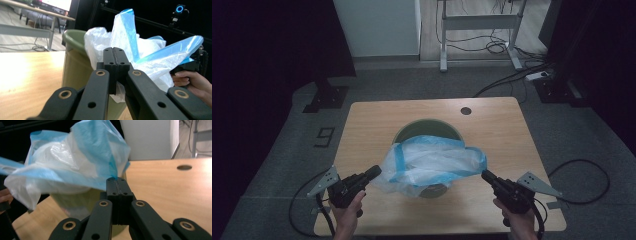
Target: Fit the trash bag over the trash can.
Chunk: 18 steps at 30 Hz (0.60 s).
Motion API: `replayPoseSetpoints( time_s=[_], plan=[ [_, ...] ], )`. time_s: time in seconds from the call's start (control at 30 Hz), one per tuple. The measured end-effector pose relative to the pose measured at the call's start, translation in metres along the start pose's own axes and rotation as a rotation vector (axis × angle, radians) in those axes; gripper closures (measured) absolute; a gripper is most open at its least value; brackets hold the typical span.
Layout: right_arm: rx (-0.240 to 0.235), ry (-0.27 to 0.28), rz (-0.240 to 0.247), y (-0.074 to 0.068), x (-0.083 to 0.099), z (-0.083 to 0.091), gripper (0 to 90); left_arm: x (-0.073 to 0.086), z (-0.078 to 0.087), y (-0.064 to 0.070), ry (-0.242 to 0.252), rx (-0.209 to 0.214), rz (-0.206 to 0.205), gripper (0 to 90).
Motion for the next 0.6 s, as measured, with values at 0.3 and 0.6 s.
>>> replayPoseSetpoints(
  time_s=[0.3,0.6],
  plan=[
    [-0.023,-0.02,-0.035,0.001,0.019,0.004,89.0,0.001,-0.002,0.005,-0.018,0.022,-0.018,88.3],
    [-0.015,-0.019,0.016,0.0,0.008,0.004,89.1,-0.039,-0.004,0.016,-0.047,0.021,-0.071,50.6]
  ],
)
Point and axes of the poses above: each handheld gripper's, and its own axes: z roughly backward along the jaws, x roughly out of its underside, y roughly to its right, the point moved 9 cm from there along -z, roughly forward along the jaws, and after that the axes turned 5 degrees about z, right-handed, at the moved point
